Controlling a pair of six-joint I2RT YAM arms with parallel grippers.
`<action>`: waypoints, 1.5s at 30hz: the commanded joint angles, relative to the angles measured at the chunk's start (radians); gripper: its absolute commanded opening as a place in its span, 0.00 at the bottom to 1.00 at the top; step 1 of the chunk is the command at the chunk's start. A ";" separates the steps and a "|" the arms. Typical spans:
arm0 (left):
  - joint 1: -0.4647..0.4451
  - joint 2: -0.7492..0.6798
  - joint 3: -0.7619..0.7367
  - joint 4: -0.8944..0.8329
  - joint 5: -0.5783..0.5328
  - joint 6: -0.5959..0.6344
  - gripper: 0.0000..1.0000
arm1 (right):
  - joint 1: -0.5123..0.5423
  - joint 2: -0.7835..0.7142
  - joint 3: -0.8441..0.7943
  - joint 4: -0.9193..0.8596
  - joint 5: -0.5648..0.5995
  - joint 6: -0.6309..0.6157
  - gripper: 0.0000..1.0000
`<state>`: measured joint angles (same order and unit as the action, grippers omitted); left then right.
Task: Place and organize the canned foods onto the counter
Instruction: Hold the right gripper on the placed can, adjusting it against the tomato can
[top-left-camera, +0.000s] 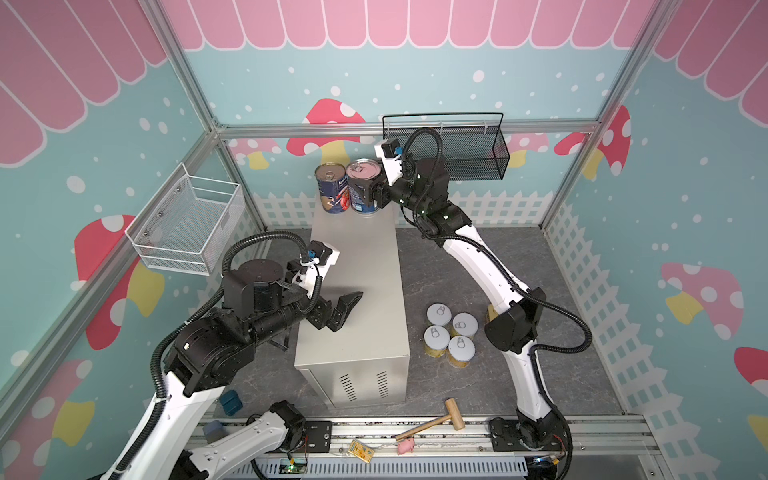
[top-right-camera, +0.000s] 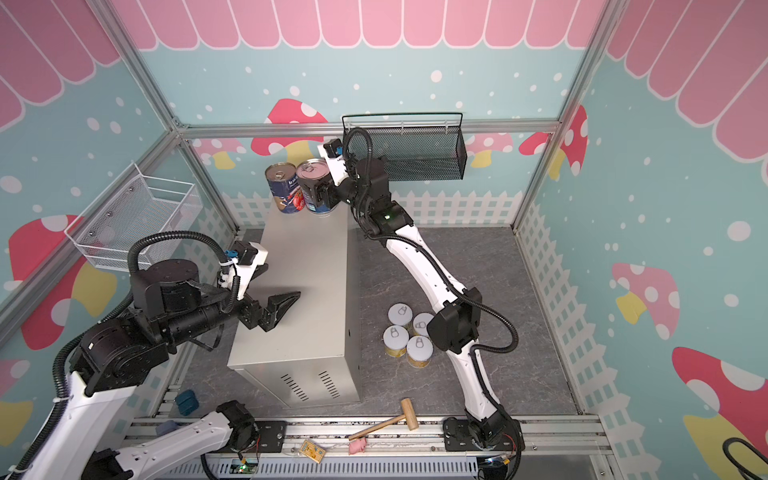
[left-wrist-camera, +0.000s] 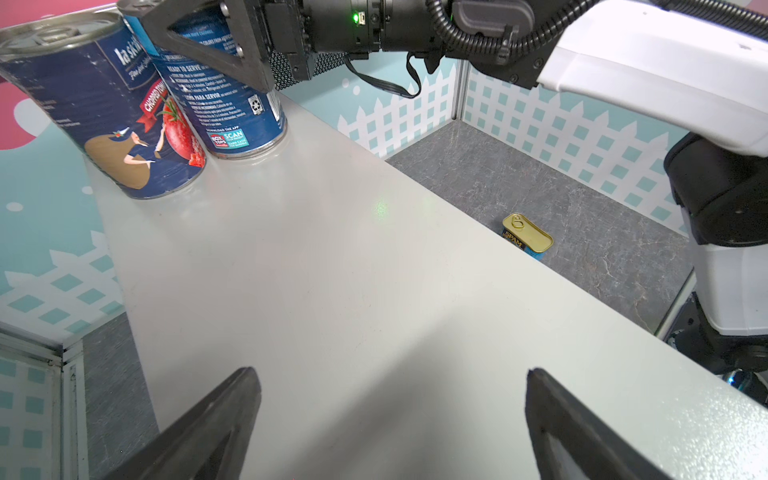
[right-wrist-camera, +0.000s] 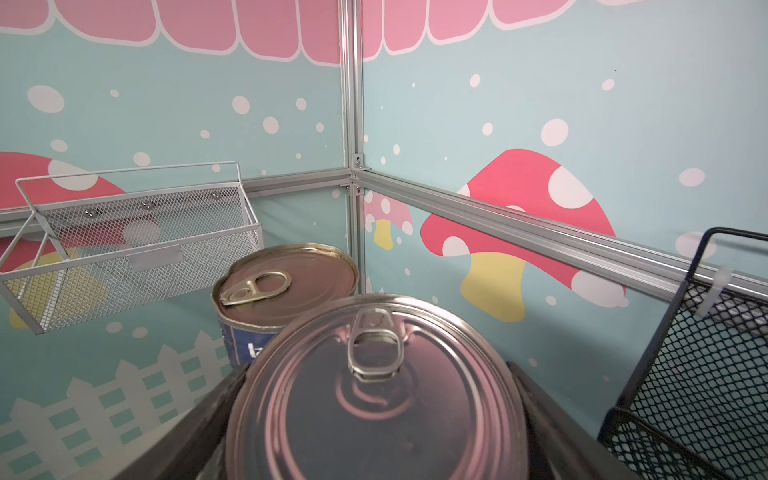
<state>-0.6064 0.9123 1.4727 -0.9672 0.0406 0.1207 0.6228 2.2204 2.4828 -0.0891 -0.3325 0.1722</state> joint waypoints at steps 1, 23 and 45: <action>-0.005 -0.010 -0.009 0.010 -0.005 0.028 0.99 | -0.007 0.016 -0.017 -0.115 0.030 0.004 0.66; -0.005 0.008 0.001 0.021 0.008 0.034 0.99 | -0.011 -0.046 -0.085 -0.108 0.060 -0.017 0.66; -0.005 0.005 -0.006 0.023 0.008 0.034 0.99 | -0.015 -0.051 -0.096 -0.095 0.044 -0.019 0.73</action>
<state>-0.6064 0.9218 1.4685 -0.9596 0.0410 0.1284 0.6216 2.1689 2.4153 -0.0902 -0.2886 0.1581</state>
